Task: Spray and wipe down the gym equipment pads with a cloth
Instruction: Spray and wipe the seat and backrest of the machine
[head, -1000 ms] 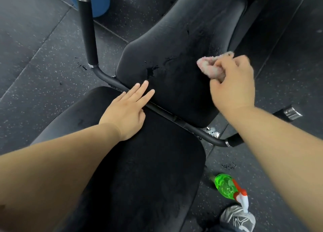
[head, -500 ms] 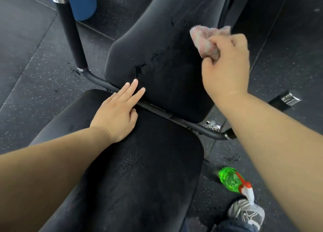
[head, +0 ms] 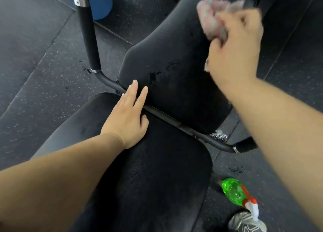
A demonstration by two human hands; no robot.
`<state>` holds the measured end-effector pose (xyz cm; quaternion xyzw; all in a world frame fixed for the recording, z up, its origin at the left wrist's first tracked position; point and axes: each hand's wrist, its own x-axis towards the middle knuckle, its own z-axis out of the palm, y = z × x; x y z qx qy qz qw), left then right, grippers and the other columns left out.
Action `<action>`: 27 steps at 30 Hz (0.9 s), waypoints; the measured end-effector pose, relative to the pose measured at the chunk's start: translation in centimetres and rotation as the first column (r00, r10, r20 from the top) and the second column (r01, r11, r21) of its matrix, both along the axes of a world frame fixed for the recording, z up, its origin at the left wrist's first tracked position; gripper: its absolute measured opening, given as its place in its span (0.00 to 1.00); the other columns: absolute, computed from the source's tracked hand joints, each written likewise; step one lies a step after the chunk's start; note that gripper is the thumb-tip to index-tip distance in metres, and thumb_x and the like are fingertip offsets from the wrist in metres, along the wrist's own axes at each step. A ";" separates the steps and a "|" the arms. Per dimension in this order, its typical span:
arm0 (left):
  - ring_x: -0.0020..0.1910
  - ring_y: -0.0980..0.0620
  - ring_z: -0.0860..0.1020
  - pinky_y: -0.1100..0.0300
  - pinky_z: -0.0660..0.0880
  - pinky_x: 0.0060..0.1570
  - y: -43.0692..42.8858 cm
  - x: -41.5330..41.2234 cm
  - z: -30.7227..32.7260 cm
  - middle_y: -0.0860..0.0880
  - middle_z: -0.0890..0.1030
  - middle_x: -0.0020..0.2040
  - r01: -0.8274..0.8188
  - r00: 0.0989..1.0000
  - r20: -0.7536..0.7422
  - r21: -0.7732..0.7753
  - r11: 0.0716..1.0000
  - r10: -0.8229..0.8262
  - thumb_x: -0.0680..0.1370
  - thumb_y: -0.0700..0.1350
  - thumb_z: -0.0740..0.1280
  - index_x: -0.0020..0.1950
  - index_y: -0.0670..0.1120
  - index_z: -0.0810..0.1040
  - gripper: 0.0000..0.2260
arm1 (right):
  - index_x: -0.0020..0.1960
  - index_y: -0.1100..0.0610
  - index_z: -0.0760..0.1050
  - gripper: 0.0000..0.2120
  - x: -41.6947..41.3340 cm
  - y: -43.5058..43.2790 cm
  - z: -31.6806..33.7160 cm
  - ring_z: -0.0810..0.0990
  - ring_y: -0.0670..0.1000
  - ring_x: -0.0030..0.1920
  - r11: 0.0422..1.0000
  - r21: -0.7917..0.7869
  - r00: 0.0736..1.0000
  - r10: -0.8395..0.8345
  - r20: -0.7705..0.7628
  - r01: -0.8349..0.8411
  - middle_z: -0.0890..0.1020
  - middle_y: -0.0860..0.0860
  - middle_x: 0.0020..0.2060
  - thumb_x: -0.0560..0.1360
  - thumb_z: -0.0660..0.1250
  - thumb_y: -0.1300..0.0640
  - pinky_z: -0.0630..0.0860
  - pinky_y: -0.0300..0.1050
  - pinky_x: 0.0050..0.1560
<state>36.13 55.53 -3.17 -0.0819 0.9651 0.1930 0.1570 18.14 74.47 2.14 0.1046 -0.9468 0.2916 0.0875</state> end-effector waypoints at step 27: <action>0.79 0.46 0.51 0.52 0.55 0.76 -0.5 0.0 -0.9 0.44 0.47 0.81 0.022 1.000 -0.011 -0.019 1.000 -0.022 0.77 0.46 0.59 0.80 0.46 0.55 0.32 | 0.64 0.52 0.76 0.23 6.1 -2.9 -3.3 0.74 0.59 0.51 0.899 0.193 0.908 0.347 0.234 -0.393 0.75 0.54 0.61 0.70 0.67 0.64 0.76 0.54 0.49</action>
